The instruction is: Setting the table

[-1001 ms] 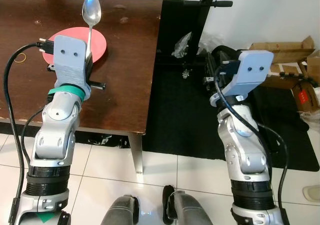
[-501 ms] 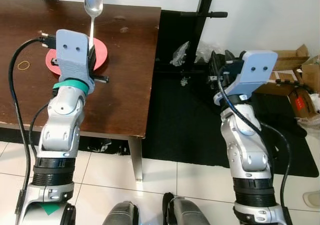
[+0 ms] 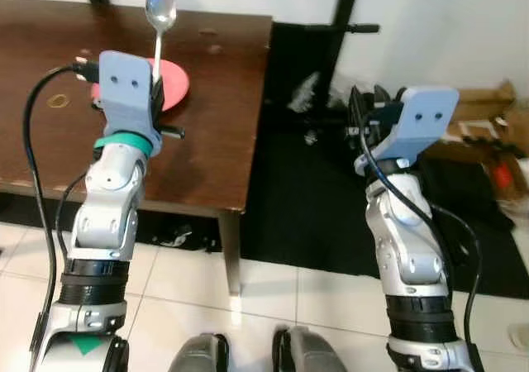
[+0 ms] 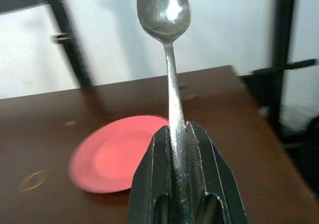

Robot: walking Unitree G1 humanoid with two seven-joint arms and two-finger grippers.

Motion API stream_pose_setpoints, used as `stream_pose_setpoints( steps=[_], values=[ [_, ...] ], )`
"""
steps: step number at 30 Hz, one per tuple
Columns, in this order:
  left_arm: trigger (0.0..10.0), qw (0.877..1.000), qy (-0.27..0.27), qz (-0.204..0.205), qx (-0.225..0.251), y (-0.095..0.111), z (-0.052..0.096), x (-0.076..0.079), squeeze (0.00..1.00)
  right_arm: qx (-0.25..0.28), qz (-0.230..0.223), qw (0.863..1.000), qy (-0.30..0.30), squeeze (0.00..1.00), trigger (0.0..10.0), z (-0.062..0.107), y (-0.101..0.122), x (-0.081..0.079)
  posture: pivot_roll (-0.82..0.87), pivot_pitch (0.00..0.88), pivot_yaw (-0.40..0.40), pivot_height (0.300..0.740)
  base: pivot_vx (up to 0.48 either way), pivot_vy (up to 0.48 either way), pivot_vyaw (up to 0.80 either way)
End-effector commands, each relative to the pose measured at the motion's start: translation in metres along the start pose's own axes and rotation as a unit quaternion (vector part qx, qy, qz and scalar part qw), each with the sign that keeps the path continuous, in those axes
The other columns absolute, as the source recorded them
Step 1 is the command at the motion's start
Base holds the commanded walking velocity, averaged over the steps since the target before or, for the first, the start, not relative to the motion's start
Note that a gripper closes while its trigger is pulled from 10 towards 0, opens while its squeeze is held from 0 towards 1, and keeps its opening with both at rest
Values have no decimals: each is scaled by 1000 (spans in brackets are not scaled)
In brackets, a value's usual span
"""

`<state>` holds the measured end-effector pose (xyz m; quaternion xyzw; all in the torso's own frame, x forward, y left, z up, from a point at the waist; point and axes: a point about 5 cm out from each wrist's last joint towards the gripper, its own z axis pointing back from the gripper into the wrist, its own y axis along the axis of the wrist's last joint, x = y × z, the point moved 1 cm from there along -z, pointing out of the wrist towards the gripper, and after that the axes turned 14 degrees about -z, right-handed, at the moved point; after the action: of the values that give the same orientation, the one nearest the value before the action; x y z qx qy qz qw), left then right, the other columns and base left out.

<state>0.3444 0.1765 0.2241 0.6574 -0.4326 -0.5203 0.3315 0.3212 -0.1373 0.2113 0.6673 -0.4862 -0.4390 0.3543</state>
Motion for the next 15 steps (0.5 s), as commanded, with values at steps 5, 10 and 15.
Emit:
stream_pose_setpoints(
  steps=[5, 10, 15],
  values=[
    [10000, 1000, -6, 2, 7, 1, -3, 2, 0, 2, 1, 1000, -5, 0, 10000, 2, -1, 3, 39, 0, 55, 740, -306, 0, 0],
    [10000, 1000, -6, 1, 7, 2, -3, 2, 0, -2, -12, 1000, -7, 0, 10000, 2, -2, 2, 40, 0, 59, 740, -304, 0, 0],
    [10000, 1000, -7, 1, 7, 1, -3, 3, 0, -8, -19, 1000, -5, 0, 10000, 3, -4, 2, 40, 0, 61, 740, -296, 0, 0]
  ],
)
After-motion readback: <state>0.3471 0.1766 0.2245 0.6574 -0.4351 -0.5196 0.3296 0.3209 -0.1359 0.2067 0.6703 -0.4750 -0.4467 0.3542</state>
